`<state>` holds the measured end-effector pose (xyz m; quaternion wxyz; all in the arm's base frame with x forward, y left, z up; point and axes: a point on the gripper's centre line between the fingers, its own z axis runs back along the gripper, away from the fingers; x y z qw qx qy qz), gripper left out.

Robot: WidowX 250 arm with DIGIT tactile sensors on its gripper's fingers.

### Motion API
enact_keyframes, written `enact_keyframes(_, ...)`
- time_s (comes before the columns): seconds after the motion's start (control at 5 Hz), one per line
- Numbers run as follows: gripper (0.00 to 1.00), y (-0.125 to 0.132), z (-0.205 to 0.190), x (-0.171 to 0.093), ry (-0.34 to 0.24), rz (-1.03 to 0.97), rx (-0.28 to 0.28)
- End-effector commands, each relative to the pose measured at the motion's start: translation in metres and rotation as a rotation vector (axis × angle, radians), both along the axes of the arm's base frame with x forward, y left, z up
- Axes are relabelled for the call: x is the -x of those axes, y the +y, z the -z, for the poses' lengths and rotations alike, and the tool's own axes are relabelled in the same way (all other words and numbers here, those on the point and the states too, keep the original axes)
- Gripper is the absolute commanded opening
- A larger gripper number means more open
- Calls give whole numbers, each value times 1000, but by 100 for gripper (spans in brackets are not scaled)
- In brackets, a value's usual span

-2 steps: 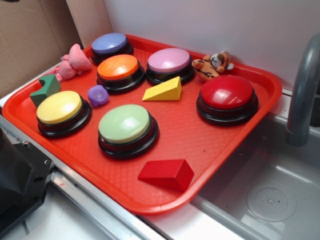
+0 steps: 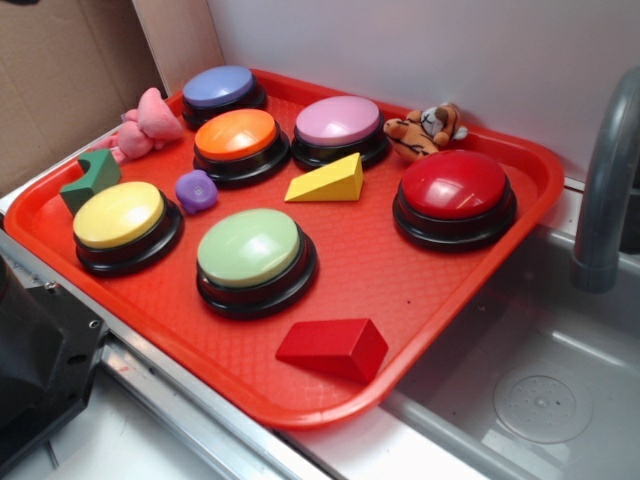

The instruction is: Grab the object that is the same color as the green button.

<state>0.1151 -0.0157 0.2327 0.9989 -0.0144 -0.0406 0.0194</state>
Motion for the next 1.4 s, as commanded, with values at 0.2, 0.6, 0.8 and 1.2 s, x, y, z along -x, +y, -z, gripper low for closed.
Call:
enact_keyframes(0.2, 100, 57, 32, -21, -58, -412, 88)
enact_keyframes(0.6, 100, 100, 73, -33, -113, -597, 58)
enact_keyframes(0.8, 100, 118, 94, -39, -91, -656, 43)
enact_keyframes(1.2, 100, 142, 133, -50, -122, -795, 14)
